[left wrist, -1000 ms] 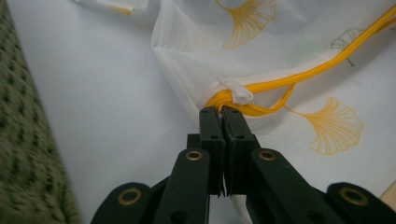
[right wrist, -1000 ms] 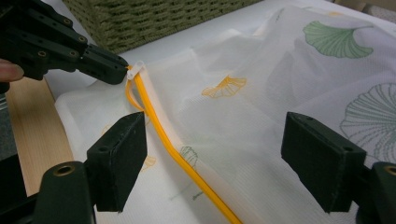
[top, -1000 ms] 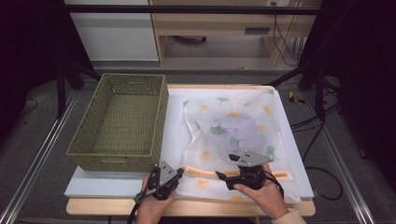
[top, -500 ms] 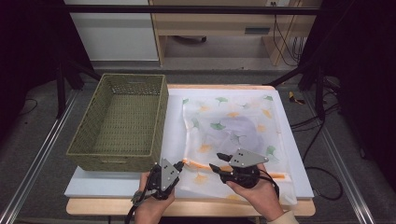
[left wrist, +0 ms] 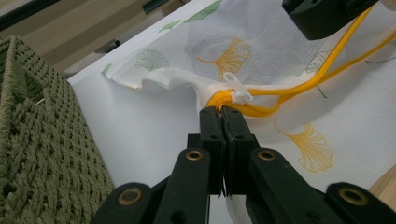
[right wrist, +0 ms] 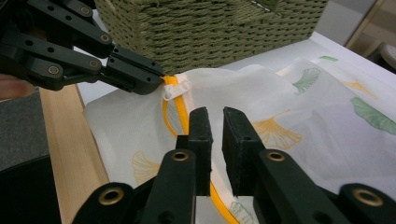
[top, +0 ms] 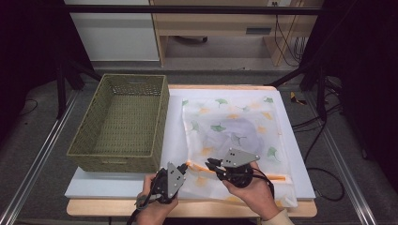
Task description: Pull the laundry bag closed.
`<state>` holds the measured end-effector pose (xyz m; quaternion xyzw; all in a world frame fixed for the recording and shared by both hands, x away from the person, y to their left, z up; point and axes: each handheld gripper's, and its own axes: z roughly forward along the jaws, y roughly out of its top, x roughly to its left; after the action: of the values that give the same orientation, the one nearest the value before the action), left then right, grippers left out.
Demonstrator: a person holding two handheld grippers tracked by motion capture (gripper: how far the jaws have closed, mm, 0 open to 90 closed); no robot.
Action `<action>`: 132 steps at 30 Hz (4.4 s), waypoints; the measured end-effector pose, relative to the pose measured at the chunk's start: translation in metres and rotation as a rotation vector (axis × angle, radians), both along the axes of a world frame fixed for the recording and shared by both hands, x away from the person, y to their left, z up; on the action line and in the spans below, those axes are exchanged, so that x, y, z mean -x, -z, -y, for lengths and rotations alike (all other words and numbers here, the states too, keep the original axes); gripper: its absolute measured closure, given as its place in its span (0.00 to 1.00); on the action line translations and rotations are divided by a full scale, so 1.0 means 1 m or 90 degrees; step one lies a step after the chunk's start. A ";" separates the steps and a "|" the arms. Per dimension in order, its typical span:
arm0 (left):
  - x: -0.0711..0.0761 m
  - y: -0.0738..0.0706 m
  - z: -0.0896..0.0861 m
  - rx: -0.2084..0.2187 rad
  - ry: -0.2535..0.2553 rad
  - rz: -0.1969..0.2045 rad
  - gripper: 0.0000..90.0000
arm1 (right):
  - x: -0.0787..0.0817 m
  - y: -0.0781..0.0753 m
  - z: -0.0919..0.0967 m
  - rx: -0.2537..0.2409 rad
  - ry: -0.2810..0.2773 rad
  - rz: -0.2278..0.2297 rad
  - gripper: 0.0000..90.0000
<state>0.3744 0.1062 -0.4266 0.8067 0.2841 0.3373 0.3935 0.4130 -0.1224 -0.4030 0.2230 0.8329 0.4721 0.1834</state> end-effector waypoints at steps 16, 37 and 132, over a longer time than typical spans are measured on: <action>-0.002 0.002 -0.004 0.014 0.003 -0.009 0.98 | -0.020 -0.009 -0.027 0.065 -0.069 -0.040 0.75; -0.003 0.001 -0.006 0.019 0.008 -0.013 0.98 | -0.029 -0.004 -0.043 0.105 -0.106 -0.063 0.66; -0.002 0.004 -0.005 0.040 0.006 -0.044 0.98 | -0.024 0.012 -0.048 0.171 -0.042 -0.121 0.94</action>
<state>0.3767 0.1110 -0.4304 0.8064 0.3038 0.2984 0.4103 0.4366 -0.0739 -0.4148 0.2126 0.9092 0.3387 0.1162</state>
